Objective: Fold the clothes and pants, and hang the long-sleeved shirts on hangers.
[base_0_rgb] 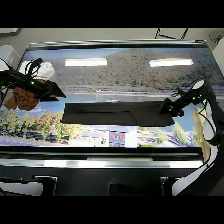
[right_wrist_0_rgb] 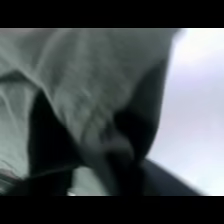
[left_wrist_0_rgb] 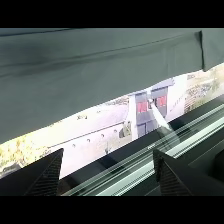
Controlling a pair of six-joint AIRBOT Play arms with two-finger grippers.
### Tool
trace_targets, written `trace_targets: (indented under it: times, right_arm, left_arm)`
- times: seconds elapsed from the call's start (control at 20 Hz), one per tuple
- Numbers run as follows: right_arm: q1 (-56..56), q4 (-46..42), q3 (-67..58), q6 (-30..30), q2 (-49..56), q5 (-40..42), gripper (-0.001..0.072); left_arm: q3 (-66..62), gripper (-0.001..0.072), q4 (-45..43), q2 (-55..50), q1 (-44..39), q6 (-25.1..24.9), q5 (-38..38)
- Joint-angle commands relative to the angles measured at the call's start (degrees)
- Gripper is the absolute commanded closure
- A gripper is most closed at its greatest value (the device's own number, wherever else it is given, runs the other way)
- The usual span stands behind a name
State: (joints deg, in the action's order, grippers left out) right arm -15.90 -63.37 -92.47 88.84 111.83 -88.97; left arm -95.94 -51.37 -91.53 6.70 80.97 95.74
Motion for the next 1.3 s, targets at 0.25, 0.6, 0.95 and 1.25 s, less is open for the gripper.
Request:
trace_targets:
  times: [0.25, 0.6, 0.95, 1.25]
  right_arm:
    - [2.34, 8.87, -0.02, -1.18, -10.47, 0.28, 0.0672]
    - [12.90, 9.77, -0.02, 3.45, -30.71, -3.08, 0.0672]
    - [20.41, 8.39, -0.02, 12.96, -39.82, -4.17, 0.0672]
    - [21.92, 7.69, -0.02, 15.80, -39.80, -0.72, 0.0672]
  left_arm:
    - [3.87, 0.0683, 0.00, -0.24, -10.47, 2.47, -19.50]
    - [15.96, 0.0682, 10.73, -6.86, -34.99, 8.04, -51.98]
    - [15.78, 0.0683, 33.33, -17.90, -47.19, 8.20, -60.48]
    - [15.76, 0.0685, 41.77, -18.91, -50.90, 4.55, -69.29]
